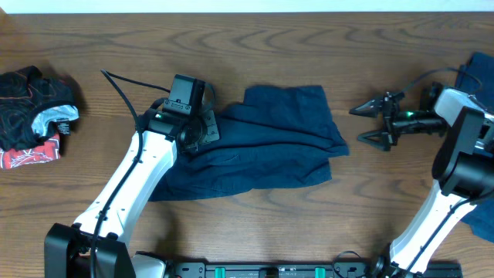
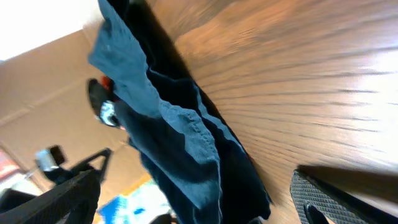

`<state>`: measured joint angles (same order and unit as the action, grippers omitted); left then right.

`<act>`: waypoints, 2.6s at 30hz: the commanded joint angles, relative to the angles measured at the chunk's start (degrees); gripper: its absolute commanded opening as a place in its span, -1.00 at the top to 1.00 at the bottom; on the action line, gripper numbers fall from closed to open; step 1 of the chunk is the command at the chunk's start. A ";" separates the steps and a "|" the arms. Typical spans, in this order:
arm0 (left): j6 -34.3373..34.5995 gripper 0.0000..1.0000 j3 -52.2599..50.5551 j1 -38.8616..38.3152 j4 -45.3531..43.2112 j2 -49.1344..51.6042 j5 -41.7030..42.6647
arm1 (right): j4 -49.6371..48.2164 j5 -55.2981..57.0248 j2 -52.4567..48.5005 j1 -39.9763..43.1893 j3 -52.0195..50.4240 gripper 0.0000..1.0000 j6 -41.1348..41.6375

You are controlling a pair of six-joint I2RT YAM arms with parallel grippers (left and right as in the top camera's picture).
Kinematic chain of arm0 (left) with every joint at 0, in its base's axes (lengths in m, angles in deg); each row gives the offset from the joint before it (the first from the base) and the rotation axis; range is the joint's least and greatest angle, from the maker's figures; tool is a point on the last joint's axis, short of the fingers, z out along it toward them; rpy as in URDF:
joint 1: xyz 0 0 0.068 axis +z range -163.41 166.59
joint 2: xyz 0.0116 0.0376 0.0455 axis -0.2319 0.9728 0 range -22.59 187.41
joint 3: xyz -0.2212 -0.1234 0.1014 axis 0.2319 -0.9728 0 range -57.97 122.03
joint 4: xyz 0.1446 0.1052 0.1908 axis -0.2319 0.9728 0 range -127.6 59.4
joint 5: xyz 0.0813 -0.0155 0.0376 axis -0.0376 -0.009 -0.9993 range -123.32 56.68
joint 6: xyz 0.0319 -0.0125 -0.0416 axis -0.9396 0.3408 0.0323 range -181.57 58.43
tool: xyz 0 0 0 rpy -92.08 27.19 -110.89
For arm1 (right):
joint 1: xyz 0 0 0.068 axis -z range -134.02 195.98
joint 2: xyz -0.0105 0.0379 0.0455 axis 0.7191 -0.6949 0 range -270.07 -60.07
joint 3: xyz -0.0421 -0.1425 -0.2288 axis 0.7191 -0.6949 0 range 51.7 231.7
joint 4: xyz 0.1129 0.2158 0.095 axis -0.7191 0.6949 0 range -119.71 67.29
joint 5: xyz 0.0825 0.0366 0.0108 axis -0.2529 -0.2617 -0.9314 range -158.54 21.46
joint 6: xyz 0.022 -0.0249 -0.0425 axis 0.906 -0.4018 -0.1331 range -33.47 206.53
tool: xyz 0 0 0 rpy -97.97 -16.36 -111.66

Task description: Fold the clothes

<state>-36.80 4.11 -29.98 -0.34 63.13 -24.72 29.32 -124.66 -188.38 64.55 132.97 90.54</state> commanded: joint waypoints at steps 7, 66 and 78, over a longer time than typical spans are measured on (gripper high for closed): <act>-2.27 0.74 0.09 0.28 -1.36 -1.07 -0.76 | -5.51 25.03 -7.65 -16.76 -3.08 -0.99 -5.79; -1.99 0.71 0.09 0.28 0.59 -1.07 -0.70 | 15.30 36.65 23.17 -4.68 20.04 0.98 -3.28; -1.99 0.70 0.07 0.26 0.66 -1.07 -0.26 | 18.84 39.67 23.17 -19.85 29.24 0.97 -0.46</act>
<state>-38.04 4.11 -29.98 0.09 63.13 -24.72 48.51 -86.41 -166.48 47.65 161.08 88.90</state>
